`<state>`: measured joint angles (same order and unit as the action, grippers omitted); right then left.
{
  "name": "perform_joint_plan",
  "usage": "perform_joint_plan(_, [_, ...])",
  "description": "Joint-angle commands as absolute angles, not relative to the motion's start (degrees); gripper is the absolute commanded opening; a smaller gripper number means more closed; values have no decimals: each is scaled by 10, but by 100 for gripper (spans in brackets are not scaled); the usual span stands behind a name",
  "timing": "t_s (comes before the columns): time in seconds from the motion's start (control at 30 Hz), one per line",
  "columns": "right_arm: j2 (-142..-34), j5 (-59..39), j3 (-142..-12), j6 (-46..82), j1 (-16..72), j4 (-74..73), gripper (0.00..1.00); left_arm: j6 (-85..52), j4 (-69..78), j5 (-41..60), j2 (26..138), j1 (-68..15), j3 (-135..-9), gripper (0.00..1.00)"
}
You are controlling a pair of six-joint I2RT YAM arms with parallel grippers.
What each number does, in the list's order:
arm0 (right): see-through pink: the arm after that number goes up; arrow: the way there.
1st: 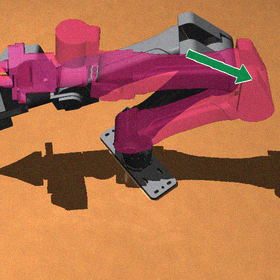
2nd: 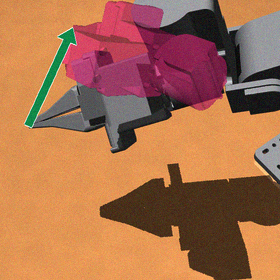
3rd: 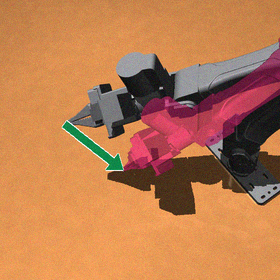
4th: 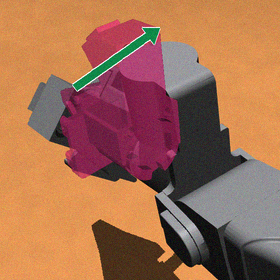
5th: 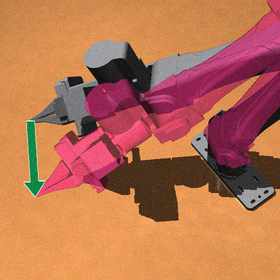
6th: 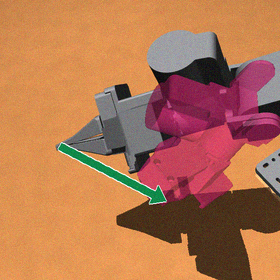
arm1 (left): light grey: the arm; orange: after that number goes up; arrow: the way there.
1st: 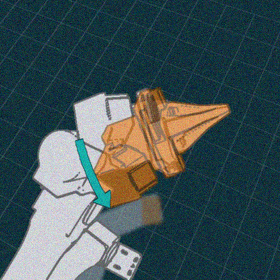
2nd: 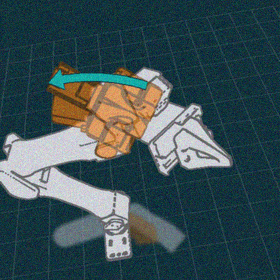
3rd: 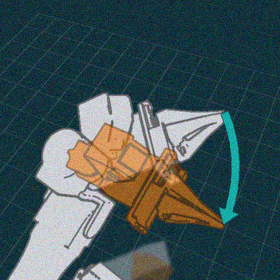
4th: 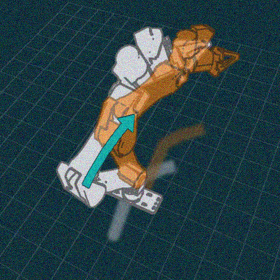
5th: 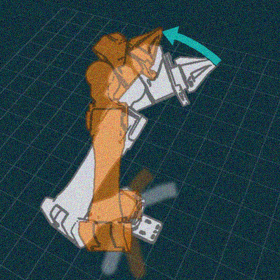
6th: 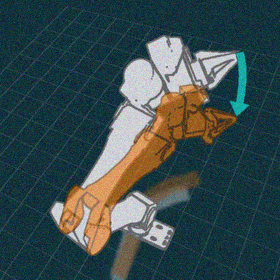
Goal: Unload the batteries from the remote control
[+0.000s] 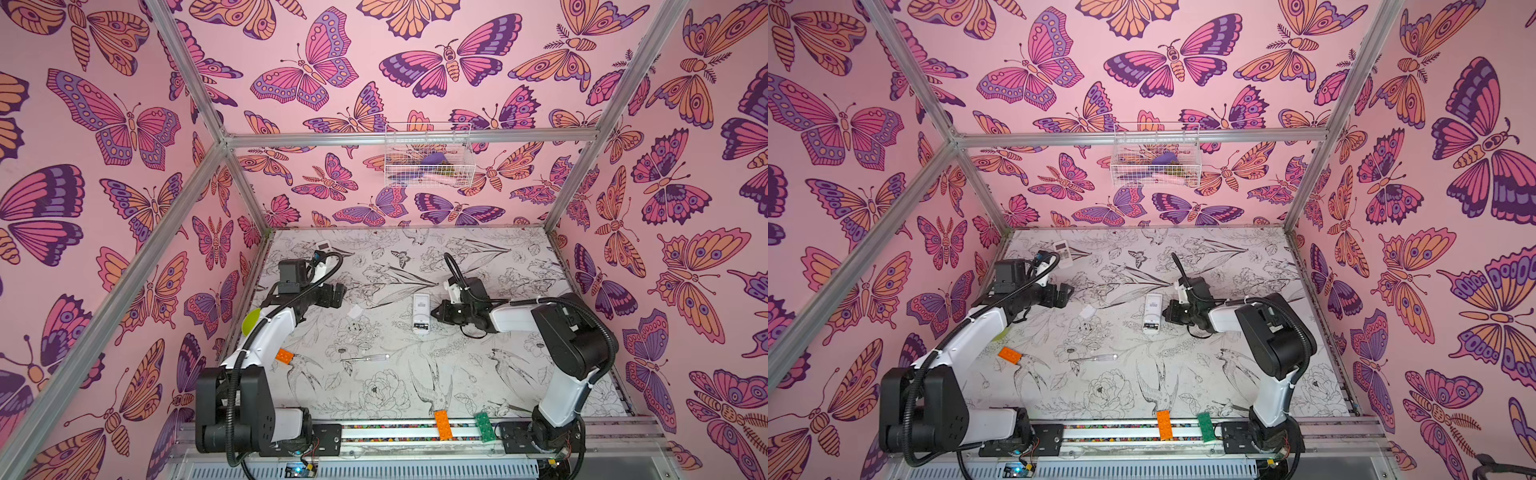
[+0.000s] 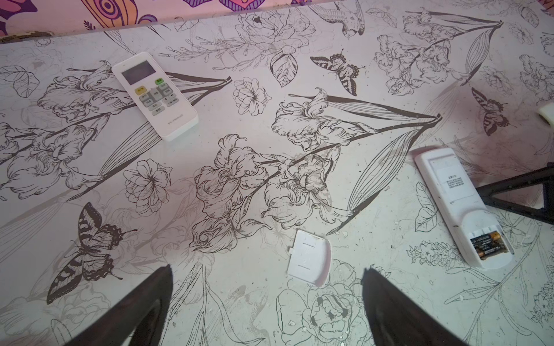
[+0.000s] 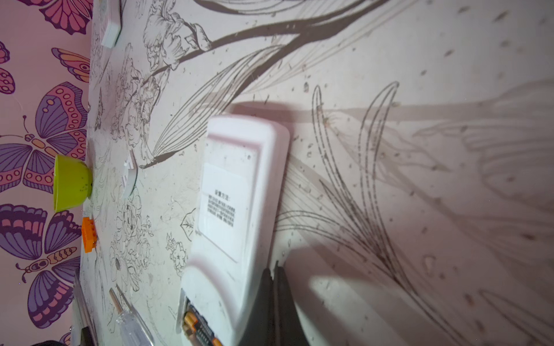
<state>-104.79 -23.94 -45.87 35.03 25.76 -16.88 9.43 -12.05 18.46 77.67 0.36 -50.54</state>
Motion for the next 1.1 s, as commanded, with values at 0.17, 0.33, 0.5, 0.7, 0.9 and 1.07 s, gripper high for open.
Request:
perform_joint_plan(0.17, [-1057, -251, -490, 298, 262, -129, 4, 100, -142, 185, 772, 7, -517, 100])
perform_joint_plan(0.33, [-1074, -274, -494, 305, 264, -156, 5, 103, -146, 184, 776, 7, -523, 100])
perform_joint_plan(0.5, [-1088, -285, -507, 299, 265, -162, 6, 104, -149, 184, 772, 10, -522, 100])
perform_joint_plan(0.7, [-1123, -320, -539, 277, 273, -157, 8, 106, -149, 194, 771, 12, -519, 100])
perform_joint_plan(0.9, [-1151, -335, -582, 261, 286, -137, 9, 107, -145, 200, 761, 15, -513, 100])
perform_joint_plan(1.07, [-1172, -356, -611, 240, 304, -120, 9, 112, -138, 212, 754, 15, -502, 100])
